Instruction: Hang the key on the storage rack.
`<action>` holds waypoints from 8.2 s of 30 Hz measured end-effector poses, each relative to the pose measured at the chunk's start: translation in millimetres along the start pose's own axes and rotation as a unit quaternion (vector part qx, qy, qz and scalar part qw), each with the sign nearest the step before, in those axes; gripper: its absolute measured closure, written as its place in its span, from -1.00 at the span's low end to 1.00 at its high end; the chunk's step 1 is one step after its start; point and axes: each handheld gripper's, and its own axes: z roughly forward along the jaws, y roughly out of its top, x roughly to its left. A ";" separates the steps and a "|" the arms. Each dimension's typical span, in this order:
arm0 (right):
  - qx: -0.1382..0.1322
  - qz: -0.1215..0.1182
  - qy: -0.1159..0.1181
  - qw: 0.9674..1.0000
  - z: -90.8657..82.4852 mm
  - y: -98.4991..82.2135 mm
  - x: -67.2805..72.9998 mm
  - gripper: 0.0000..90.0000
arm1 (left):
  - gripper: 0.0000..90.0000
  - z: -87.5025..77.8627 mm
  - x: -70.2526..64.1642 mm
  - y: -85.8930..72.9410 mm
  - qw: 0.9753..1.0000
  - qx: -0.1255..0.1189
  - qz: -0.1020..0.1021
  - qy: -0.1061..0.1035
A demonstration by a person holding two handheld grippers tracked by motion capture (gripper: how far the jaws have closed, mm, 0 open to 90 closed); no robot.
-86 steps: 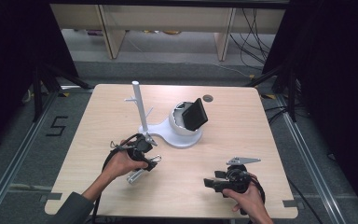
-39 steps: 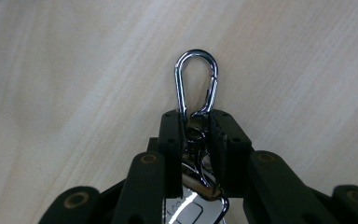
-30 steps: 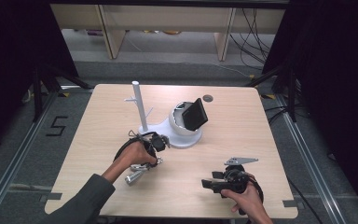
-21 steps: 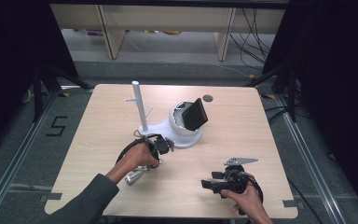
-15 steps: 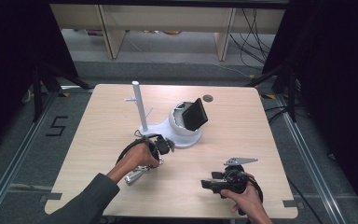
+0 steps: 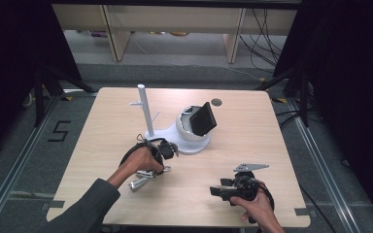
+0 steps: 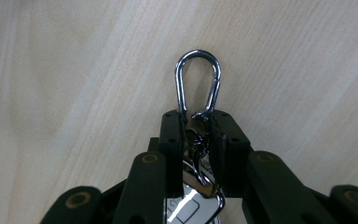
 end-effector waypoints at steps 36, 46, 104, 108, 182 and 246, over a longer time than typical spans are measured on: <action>0.000 0.002 -0.002 1.000 0.4 0.0 -1.5 -0.26 | 0.67 -142.6 55.3 -62.9 0.994 -0.066 -0.080 0.046; 0.000 0.002 -0.003 1.000 0.6 0.2 -1.0 -0.26 | 0.67 -171.8 70.2 -75.6 0.990 -0.076 -0.101 0.062; 0.000 0.004 0.011 1.000 1.1 0.8 -1.9 -0.26 | 0.64 -174.7 112.3 -37.9 0.979 -0.097 -0.155 0.095; 0.000 0.005 0.010 1.000 1.0 1.1 -2.0 -0.26 | 0.60 -175.1 111.8 -41.1 0.977 -0.100 -0.162 0.093; -0.010 0.011 0.009 1.000 -0.5 3.5 0.8 -0.27 | -0.39 -92.8 5.1 -124.9 0.961 -0.247 -0.121 0.022; -0.012 -0.013 0.013 1.000 6.4 4.6 8.6 -0.44 | -0.47 16.8 -75.2 -161.5 0.943 -0.305 -0.115 0.073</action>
